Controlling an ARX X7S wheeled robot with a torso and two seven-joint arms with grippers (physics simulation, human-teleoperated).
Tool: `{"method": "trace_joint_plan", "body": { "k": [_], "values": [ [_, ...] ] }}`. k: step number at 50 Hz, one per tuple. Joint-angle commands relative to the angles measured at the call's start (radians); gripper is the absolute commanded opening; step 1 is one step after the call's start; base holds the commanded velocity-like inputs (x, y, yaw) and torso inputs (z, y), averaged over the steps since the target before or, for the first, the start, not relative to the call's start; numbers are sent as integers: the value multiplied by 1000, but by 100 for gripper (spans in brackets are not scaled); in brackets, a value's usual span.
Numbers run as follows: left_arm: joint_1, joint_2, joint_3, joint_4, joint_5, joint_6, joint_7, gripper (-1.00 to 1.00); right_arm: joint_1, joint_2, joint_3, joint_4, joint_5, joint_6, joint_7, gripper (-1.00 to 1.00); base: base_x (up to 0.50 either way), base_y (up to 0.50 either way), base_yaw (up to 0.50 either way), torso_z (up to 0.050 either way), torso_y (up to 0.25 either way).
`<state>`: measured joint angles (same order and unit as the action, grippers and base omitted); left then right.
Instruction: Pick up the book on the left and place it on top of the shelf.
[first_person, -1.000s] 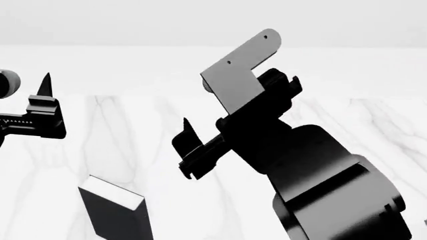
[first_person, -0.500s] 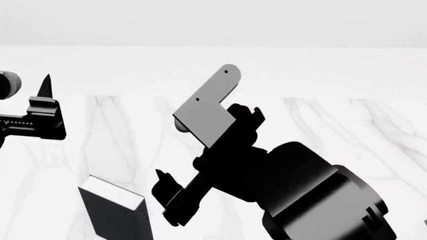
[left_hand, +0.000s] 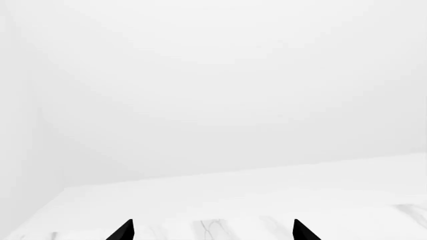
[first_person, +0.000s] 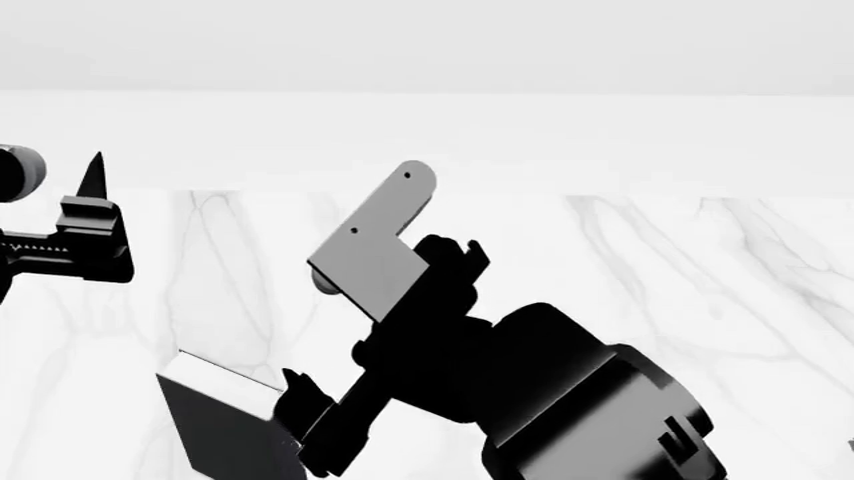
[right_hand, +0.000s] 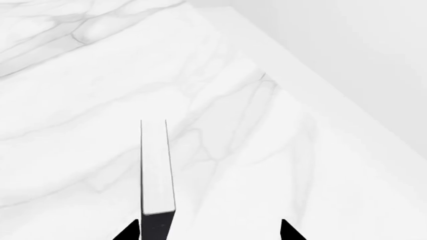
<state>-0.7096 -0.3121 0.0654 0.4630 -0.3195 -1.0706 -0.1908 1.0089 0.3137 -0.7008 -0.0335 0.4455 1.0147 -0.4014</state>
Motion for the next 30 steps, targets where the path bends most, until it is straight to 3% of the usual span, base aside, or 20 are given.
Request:
{"method": "trace_joint_plan", "body": {
  "k": [1,16,30],
  "values": [
    [3,-2,4,-8,-2,8,-1,100,-16,-45,-44,43,-19,-38,5,100,0,0,0,0,0],
    [5,-3,13,-19,-3,16,-4,100,-38,-100,-99,120,-39,-94,-1,100,0,0,0,0,0],
    [6,-2,27,-38,-3,32,-3,100,-9,-184,-144,344,-76,-217,-43,100,0,0,0,0,0]
  ]
}}
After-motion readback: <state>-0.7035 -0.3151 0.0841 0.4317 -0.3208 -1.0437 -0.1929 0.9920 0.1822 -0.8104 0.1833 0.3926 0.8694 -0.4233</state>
